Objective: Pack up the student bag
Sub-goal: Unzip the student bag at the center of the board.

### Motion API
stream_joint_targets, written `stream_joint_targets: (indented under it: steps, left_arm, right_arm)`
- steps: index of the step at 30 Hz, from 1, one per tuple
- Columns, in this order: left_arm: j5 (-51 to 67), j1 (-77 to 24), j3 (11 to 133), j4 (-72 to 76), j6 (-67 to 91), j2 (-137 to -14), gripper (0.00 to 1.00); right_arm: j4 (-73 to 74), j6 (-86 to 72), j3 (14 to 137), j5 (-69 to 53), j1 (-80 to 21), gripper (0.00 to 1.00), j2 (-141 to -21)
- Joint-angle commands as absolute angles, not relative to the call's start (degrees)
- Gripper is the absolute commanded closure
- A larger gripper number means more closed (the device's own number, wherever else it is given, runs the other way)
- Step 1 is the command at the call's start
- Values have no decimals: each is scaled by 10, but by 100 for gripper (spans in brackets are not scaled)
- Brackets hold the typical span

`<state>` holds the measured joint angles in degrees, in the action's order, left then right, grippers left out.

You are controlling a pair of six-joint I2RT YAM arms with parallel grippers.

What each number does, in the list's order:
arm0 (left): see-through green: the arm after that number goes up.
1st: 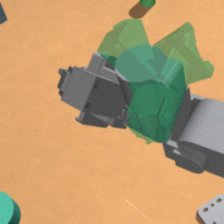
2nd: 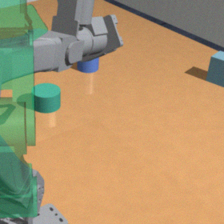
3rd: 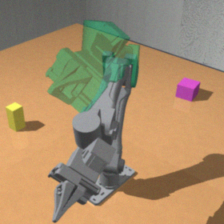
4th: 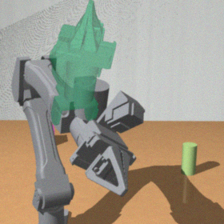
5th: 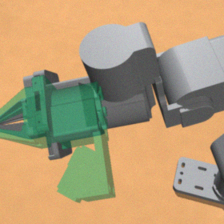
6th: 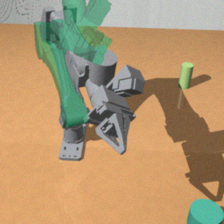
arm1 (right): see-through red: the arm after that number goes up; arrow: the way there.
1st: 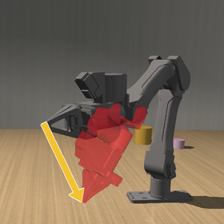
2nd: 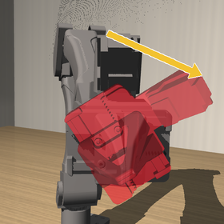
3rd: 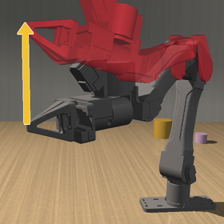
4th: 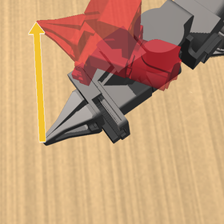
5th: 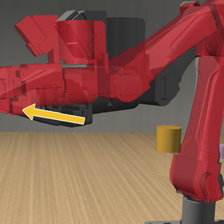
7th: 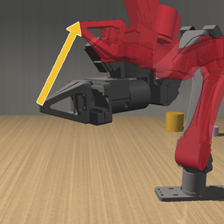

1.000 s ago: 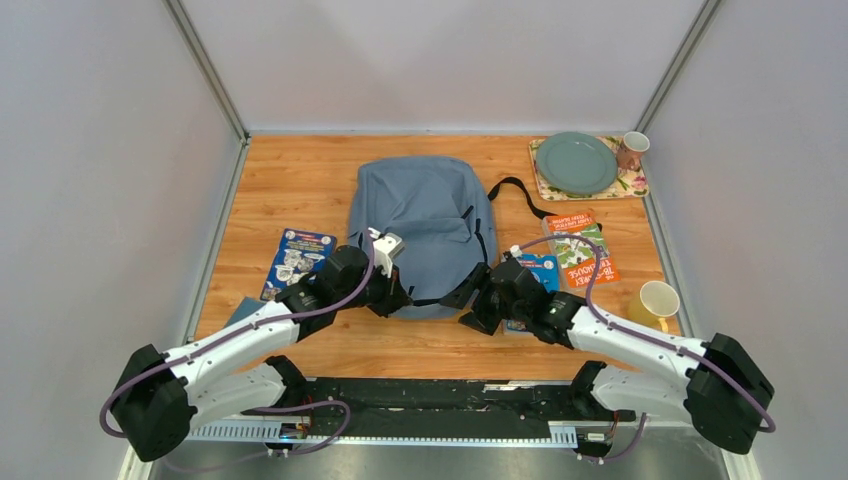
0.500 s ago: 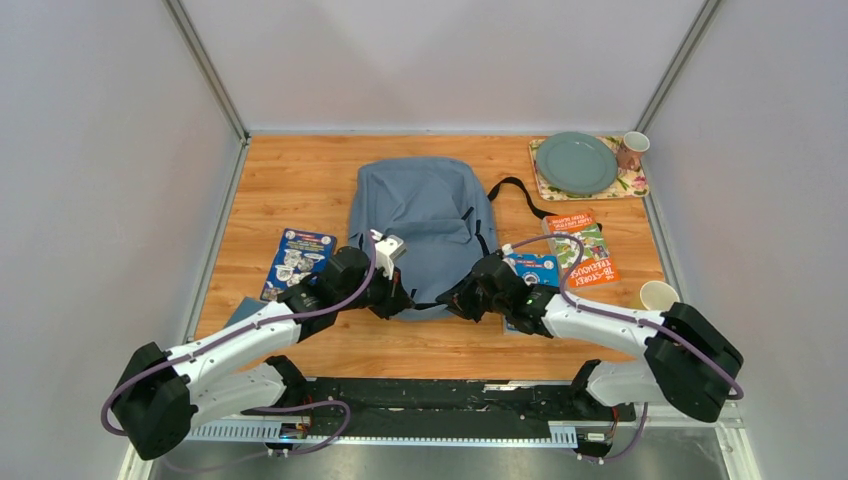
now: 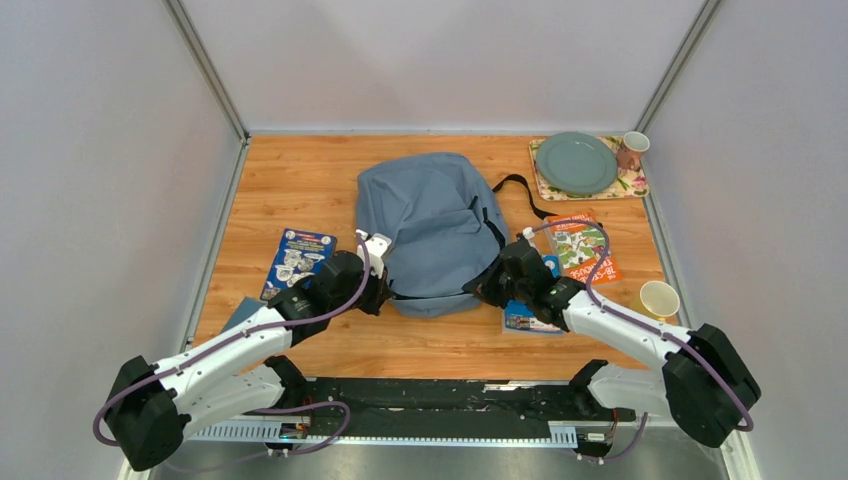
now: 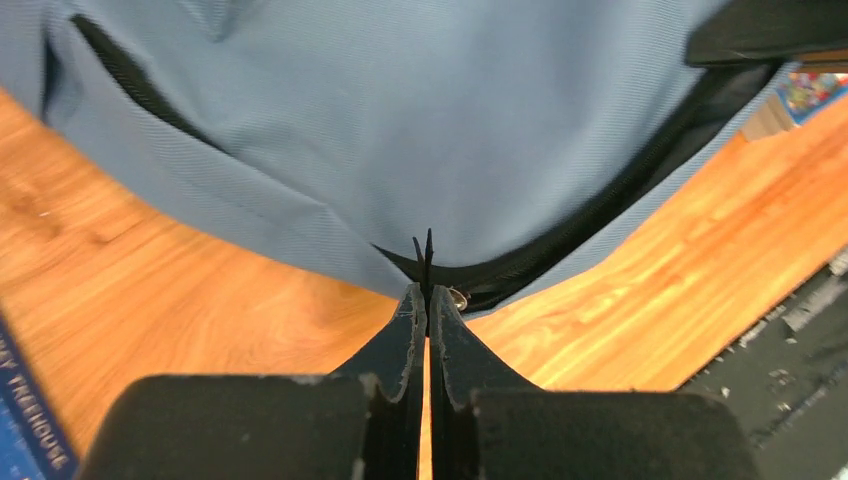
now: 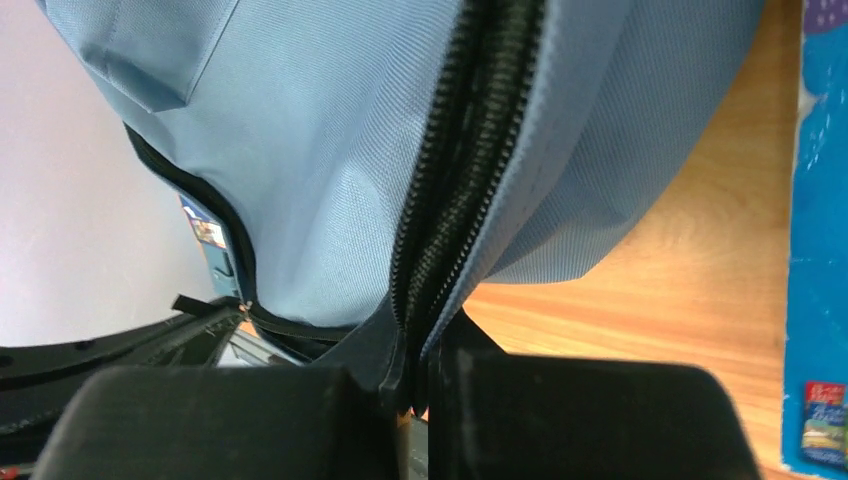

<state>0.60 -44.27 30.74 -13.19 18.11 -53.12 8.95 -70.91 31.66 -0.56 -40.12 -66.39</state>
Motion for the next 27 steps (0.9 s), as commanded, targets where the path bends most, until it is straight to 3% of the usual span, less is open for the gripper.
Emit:
stream_joint_targets:
  steps: [1,5,8,16,27]
  left_arm:
    - [-84,-415,324,-197,152,-526,100]
    - [-36,-410,327,-170,170,-531,100]
    - [-4,-410,331,-150,189,-531,100]
    - [51,-411,352,-130,217,-535,100]
    - [94,-415,360,-116,225,-552,100]
  right_arm:
    - [115,-566,376,-18,-354,100,-698]
    - [110,-565,396,-103,-359,53,-729]
    - [89,-628,369,-111,-385,35,-681]
    - [51,-834,306,-96,-458,32,-626]
    - [-51,-914,337,-92,-486,30,-739]
